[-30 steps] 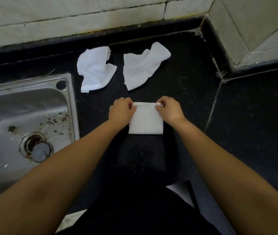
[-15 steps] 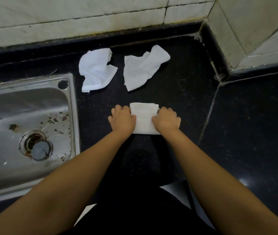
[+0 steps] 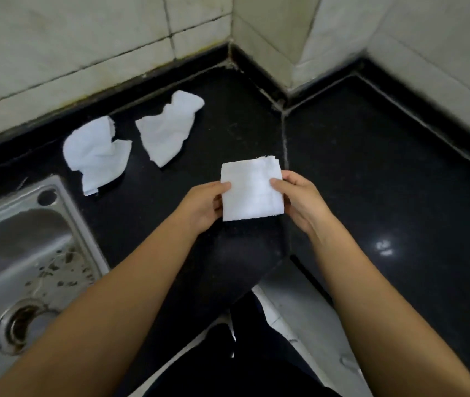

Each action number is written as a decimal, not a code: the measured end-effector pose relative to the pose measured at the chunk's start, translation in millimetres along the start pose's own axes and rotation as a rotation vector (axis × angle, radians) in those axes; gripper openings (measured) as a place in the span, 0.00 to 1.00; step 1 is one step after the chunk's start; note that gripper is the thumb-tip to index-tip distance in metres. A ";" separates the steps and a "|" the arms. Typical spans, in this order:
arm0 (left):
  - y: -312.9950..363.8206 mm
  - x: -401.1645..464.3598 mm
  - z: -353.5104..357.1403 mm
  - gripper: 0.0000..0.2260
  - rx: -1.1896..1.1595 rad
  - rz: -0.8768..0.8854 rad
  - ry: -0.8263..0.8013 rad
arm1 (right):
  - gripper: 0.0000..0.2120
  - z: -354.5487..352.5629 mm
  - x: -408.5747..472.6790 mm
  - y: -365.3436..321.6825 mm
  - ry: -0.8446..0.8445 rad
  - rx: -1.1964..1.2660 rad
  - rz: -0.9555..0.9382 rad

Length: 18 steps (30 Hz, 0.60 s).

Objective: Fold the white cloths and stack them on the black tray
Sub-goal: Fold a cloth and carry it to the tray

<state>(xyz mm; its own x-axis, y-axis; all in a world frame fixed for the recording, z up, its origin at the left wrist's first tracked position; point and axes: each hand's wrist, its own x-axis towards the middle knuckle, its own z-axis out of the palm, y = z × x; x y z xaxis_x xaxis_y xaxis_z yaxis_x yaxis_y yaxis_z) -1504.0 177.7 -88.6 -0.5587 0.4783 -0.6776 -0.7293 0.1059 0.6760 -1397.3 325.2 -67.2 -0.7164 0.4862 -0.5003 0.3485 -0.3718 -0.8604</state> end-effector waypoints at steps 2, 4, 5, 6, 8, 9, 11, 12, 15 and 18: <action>-9.4 -10.3 23.1 0.06 0.076 -0.042 -0.107 | 0.09 -26.7 -34.6 12.4 0.091 0.080 -0.035; -25.1 -22.3 49.6 0.04 0.192 -0.037 -0.200 | 0.08 -53.8 -70.6 30.3 0.211 0.145 -0.049; -35.7 -30.4 64.0 0.04 0.253 -0.034 -0.247 | 0.07 -67.5 -89.6 40.5 0.276 0.178 -0.053; -47.9 -38.8 78.8 0.03 0.310 -0.040 -0.301 | 0.06 -81.0 -109.7 50.7 0.344 0.213 -0.059; -74.7 -56.4 107.4 0.03 0.400 -0.070 -0.420 | 0.06 -106.2 -151.4 70.6 0.478 0.281 -0.076; -89.4 -64.9 121.3 0.04 0.444 -0.092 -0.474 | 0.06 -117.5 -173.1 81.4 0.540 0.314 -0.083; -119.6 -81.7 148.1 0.04 0.532 -0.130 -0.563 | 0.06 -137.8 -215.8 102.7 0.646 0.367 -0.088; -133.1 -90.8 161.1 0.03 0.574 -0.143 -0.597 | 0.06 -146.6 -234.8 113.3 0.697 0.389 -0.089; -190.3 -131.8 204.7 0.03 0.713 -0.196 -0.721 | 0.06 -174.1 -308.5 150.5 0.886 0.455 -0.095; -260.0 -186.5 241.7 0.03 0.838 -0.253 -0.850 | 0.06 -197.4 -391.4 196.3 1.056 0.518 -0.089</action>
<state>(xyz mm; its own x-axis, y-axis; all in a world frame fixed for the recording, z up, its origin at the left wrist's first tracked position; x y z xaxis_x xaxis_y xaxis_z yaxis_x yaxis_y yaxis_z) -1114.7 271.7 -68.0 0.2280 0.7473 -0.6242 -0.1237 0.6581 0.7427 -929.2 218.0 -59.4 0.2142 0.8495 -0.4821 -0.1390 -0.4620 -0.8759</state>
